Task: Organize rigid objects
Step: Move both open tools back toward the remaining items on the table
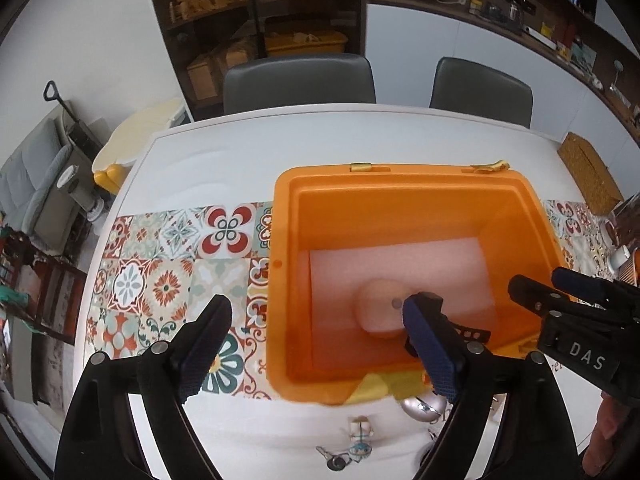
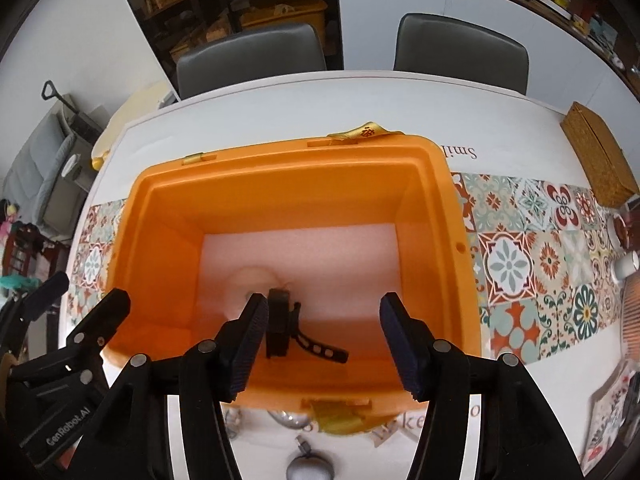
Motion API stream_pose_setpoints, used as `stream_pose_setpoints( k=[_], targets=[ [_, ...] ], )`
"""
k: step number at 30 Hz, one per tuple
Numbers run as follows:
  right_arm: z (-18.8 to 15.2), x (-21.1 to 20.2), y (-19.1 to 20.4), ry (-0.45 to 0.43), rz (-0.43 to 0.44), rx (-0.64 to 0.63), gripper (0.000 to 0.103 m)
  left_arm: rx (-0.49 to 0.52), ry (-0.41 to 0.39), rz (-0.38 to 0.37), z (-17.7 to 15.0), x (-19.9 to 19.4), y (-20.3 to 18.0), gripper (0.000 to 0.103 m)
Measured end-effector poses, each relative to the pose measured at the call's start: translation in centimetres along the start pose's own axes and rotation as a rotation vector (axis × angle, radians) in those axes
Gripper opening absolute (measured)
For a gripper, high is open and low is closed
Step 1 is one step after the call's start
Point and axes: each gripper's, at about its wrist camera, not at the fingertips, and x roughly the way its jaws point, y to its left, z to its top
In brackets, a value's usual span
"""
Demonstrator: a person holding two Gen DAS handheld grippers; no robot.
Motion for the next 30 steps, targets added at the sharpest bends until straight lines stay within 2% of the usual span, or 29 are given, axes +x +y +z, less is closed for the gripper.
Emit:
stream_pose_setpoints(
  k=[5, 8, 13, 17, 30],
  targets=[
    [-1.9, -2.4, -0.3, -0.046, -0.012, 0.017, 0.059, -0.009, -0.021, -0.016, -1.7, -1.8, 0.1, 0.091],
    [-3.3, -3.6, -0.5, -0.067, -0.015, 0.022, 0.059, -0.004, -0.038, -0.017, -3.0, -3.0, 0.0, 0.098],
    [-6.0, -5.1, -0.9, -0.082, -0.018, 0.035, 0.059, 0.003, -0.061, 0.009, -5.3, -5.0, -0.4, 0.102],
    [-8.3, -5.9, -1.1, -0.083, -0.013, 0.028, 0.065, -0.019, -0.070, 0.026, -7.6, -6.3, -0.5, 0.102],
    [-15.2, -7.6, -1.8, -0.084, -0.007, -0.009, 0.069, -0.075, -0.043, 0.034, -14.7, -9.0, -1.3, 0.103]
  ],
)
